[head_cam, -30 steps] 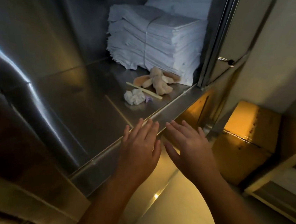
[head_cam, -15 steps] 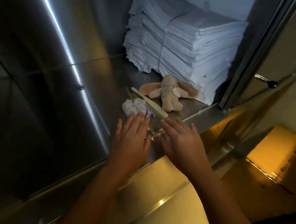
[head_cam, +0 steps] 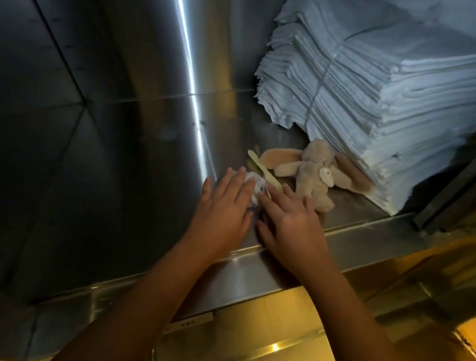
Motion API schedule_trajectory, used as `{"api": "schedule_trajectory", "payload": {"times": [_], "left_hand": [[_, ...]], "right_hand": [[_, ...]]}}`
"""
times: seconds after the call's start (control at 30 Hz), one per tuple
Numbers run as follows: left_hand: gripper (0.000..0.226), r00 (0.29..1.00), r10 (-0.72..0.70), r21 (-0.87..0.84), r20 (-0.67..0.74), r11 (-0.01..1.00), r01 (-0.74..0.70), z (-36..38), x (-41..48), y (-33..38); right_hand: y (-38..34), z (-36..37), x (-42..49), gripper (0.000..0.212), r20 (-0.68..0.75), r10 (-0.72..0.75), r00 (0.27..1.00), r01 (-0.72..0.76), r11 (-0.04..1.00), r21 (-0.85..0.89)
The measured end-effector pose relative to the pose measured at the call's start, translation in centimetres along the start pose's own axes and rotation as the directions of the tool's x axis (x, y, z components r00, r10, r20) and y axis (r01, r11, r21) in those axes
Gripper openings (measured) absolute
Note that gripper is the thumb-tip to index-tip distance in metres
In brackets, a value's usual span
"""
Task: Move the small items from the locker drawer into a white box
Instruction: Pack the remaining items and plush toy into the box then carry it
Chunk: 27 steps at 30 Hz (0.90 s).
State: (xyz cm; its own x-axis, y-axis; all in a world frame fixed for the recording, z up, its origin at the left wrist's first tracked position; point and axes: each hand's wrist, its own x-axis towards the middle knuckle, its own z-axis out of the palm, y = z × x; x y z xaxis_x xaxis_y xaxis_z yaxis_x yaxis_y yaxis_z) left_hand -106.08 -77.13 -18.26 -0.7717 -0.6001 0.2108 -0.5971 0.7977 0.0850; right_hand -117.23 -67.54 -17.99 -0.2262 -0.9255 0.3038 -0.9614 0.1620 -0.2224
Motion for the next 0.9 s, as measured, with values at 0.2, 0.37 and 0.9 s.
{"api": "schedule_trajectory", "payload": {"times": [0.2,0.37,0.9], "left_hand": [[0.06,0.99,-0.008,-0.022,0.143,1.0,0.012,0.7,1.0,-0.8],[0.059,0.991,-0.038,-0.042,0.127,0.998,0.044,0.9,0.1,-0.7],[0.061,0.983,-0.168,0.033,0.078,0.986,0.166,0.5,-5.9,0.0]], "right_hand": [[0.4,1.2,0.8,0.047,0.014,0.018,1.0,-0.018,1.0,-0.005],[0.4,1.2,0.4,0.043,-0.034,-0.018,0.999,0.019,1.0,0.019],[-0.9,1.0,-2.9,0.039,-0.052,-0.13,0.99,0.135,0.986,0.1]]}}
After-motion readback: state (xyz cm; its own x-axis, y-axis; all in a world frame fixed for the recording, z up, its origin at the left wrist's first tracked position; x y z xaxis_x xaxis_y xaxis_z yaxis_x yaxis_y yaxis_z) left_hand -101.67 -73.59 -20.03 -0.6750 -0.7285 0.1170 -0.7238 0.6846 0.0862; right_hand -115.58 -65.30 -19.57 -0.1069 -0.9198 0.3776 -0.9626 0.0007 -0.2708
